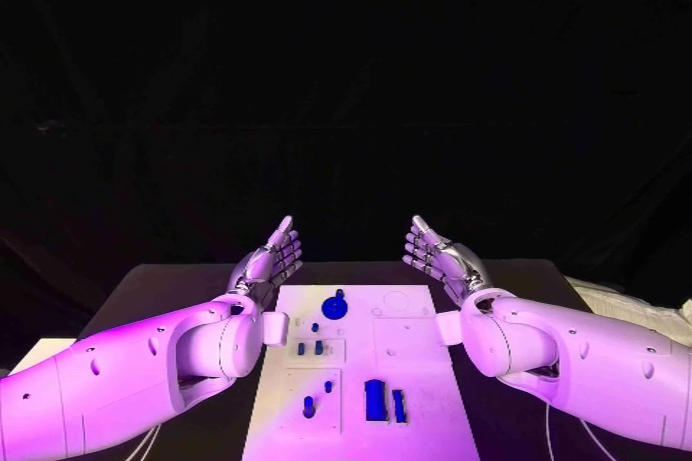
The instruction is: Assemble the parts on the task board
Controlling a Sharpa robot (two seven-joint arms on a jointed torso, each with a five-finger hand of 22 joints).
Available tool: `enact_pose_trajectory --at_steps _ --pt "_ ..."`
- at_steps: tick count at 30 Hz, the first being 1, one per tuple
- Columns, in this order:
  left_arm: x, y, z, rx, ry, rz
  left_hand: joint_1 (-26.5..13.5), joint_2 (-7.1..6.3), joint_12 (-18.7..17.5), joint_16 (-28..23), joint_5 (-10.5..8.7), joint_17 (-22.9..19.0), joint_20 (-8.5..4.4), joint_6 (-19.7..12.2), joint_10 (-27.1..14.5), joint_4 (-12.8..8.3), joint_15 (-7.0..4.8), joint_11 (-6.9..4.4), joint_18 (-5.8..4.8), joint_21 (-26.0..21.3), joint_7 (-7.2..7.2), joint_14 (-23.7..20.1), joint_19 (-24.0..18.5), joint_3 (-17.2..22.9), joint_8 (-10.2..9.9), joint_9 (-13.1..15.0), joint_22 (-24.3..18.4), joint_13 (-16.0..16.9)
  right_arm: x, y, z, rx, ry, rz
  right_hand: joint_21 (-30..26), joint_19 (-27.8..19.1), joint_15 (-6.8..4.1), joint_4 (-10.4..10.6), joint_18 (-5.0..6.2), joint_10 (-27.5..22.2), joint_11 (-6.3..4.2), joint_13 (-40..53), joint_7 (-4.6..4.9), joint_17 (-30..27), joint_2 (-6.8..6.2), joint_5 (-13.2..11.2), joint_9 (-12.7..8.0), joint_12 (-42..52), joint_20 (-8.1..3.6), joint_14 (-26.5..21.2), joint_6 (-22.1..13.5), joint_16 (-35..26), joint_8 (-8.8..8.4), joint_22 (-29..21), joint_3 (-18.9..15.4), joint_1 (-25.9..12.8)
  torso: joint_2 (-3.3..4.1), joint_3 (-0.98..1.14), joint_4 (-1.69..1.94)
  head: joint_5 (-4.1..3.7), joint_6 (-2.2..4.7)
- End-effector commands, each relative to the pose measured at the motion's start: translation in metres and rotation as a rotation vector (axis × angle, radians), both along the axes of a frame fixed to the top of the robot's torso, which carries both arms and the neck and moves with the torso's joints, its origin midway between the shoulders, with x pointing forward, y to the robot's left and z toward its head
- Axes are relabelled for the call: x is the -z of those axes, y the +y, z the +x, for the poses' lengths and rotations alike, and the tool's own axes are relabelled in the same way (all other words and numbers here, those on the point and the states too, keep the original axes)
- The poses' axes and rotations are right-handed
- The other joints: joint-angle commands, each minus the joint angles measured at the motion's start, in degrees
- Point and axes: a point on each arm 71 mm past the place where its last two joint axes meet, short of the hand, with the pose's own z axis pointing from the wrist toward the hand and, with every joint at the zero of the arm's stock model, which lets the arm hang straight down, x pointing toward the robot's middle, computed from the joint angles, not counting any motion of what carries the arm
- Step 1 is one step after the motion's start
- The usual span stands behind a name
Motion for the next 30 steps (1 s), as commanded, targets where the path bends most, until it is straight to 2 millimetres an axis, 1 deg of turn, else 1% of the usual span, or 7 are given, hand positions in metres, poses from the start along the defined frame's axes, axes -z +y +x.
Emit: enact_pose_trajectory --at_steps 1,2,4,5,6,14,30 --pt "-0.006 0.0017 -0.0056 -0.1 -0.101 0.113 -10.5 0.14 -0.6 -2.6 -0.6 -0.3 -2.14 -7.6 -7.7 0.0 -1.49 -2.55 -6.04 -0.3 -2.0 -7.1 -5.6 -2.2 -0.4 -0.2 -3.2 -0.1 -0.0027 -0.0051 -0.0053 0.138 -0.041 0.012 -2.0 -7.4 -0.58 -0.1 -1.93 -8.0 -1.42 -1.4 -3.54 -2.5 0.06 -2.9 -0.2 -0.4 -5.45 -8.1 -7.2 -0.4 -0.4 -3.5 -2.7 -10.8 -0.36 0.16 0.13 0.04 0.07" --pt "-0.0061 0.0008 -0.0072 -0.105 -0.104 0.119 -11.4 0.14 -0.6 -2.6 -0.6 -0.3 -2.32 -8.2 -8.4 0.0 -1.49 -2.55 -6.04 -0.3 -2.0 -7.7 -6.1 -2.3 -0.4 -0.2 -3.5 -0.1 -0.0026 -0.0043 -0.0066 0.142 -0.041 0.013 -6.1 -8.1 -0.58 -0.1 -6.15 -8.7 -1.42 -1.4 -3.54 -2.5 0.06 -2.9 -0.2 -0.4 -5.45 -8.8 -7.8 -0.4 -0.4 -3.5 -2.7 -11.7 -0.36 0.16 0.13 0.04 0.07" --pt "-0.0062 -0.0008 -0.0101 -0.114 -0.112 0.129 -13.3 0.14 -0.6 -2.6 -0.6 -0.3 -2.73 -9.6 -9.8 0.0 -1.49 -2.55 -6.04 -0.3 -2.0 -9.0 -7.1 -2.7 -0.4 -0.2 -4.1 -0.1 -0.0025 -0.0033 -0.0086 0.149 -0.041 0.015 -6.1 -9.5 -0.58 -0.1 -6.15 -10.2 -1.42 -1.4 -3.54 -2.5 0.06 -2.9 -0.2 -0.4 -5.45 -10.2 -9.2 -0.4 -0.4 -3.5 -2.7 -13.7 -0.36 0.16 0.13 0.04 0.07" --pt "-0.0062 -0.0012 -0.0108 -0.116 -0.114 0.131 -14.1 0.14 -0.6 -2.6 -0.6 -0.3 -6.75 -10.2 -10.3 0.0 -1.49 -2.55 -6.04 -0.3 -2.0 -9.5 -7.5 -2.8 -0.4 -0.2 -4.3 -0.1 -0.0025 -0.0032 -0.0088 0.15 -0.041 0.015 -6.1 -10.0 -0.58 -0.1 -6.15 -10.8 -1.42 -1.4 -3.54 -2.5 0.06 -2.9 -0.2 -0.4 -5.45 -10.9 -9.7 -0.4 -0.4 -3.5 -2.7 -14.5 -0.36 0.16 0.13 0.04 0.07" --pt "-0.0062 -0.0015 -0.0113 -0.117 -0.115 0.133 -14.9 0.14 -0.6 -2.6 -0.6 -0.3 -6.75 -10.7 -11.0 0.0 -1.49 -2.55 -6.04 -0.3 -2.0 -10.1 -7.9 -6.9 -0.4 -0.2 -4.5 -0.1 -0.0025 -0.0031 -0.0088 0.15 -0.041 0.015 -6.1 -10.6 -0.58 -0.1 -6.15 -11.4 -1.42 -1.4 -3.54 -2.5 0.06 -2.9 -0.2 -0.4 -5.45 -11.5 -10.2 -0.4 -0.4 -3.5 -2.7 -15.3 -0.36 0.16 0.13 0.04 0.07" --pt "-0.0063 -0.0016 -0.0115 -0.118 -0.115 0.134 -20.1 0.14 -0.6 -2.6 -0.6 -0.3 -6.75 -14.5 -14.8 0.0 -1.49 -2.55 -6.04 -0.3 -2.0 -13.6 -10.6 -6.9 -0.4 -0.2 -10.0 -0.1 -0.0025 -0.0031 -0.0088 0.15 -0.041 0.015 -6.1 -14.3 -0.58 -0.1 -6.15 -15.4 -1.42 -1.4 -3.54 -2.5 0.06 -2.9 -0.2 -0.4 -5.45 -15.5 -13.8 -0.4 -0.4 -3.5 -2.7 -20.7 -0.36 0.16 0.13 0.04 0.07" --pt "-0.0063 -0.0016 -0.0115 -0.118 -0.115 0.134 -26.4 0.14 -0.6 -2.6 -0.6 -0.3 -6.75 -18.9 -19.3 0.0 -1.49 -2.55 -6.04 -0.3 -2.0 -17.7 -17.5 -6.9 -0.4 -0.2 -10.0 -0.1 -0.0025 -0.0031 -0.0088 0.15 -0.041 0.015 -6.1 -18.7 -0.58 -0.1 -6.15 -20.1 -1.42 -1.4 -3.54 -2.5 0.06 -2.9 -0.2 -0.4 -5.45 -20.2 -18.0 -0.4 -0.4 -3.5 -2.7 -27.0 -0.36 0.16 0.13 0.04 0.07"
